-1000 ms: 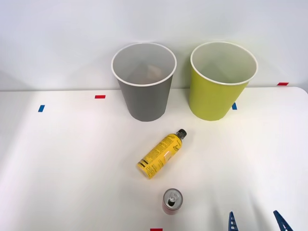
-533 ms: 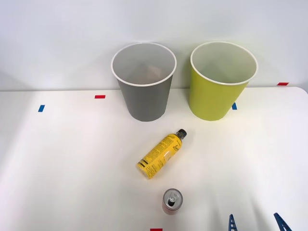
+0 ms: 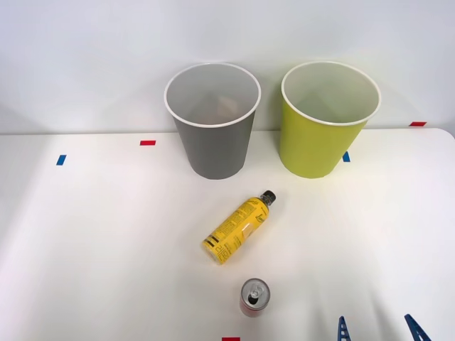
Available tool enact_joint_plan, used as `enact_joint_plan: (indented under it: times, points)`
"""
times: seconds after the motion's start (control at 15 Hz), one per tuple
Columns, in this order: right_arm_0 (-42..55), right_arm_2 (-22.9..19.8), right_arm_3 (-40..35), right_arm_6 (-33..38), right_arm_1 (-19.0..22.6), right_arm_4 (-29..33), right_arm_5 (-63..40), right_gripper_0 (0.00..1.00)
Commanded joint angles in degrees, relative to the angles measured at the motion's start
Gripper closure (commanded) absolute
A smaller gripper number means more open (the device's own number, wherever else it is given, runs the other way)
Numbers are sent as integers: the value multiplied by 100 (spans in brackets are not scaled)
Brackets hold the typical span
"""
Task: Put cans in the gray bin, plastic bottles in the light green bin
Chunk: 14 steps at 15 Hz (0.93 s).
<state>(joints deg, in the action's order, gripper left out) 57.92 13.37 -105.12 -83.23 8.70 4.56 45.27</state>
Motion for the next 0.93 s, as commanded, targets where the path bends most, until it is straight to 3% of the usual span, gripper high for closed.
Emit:
enact_joint_plan:
  times: [0.07, 0.93]
  points:
    - [0, -1, 0, -1, 0, 1, -1, 0]
    - [0, -1, 0, -1, 0, 1, -1, 0]
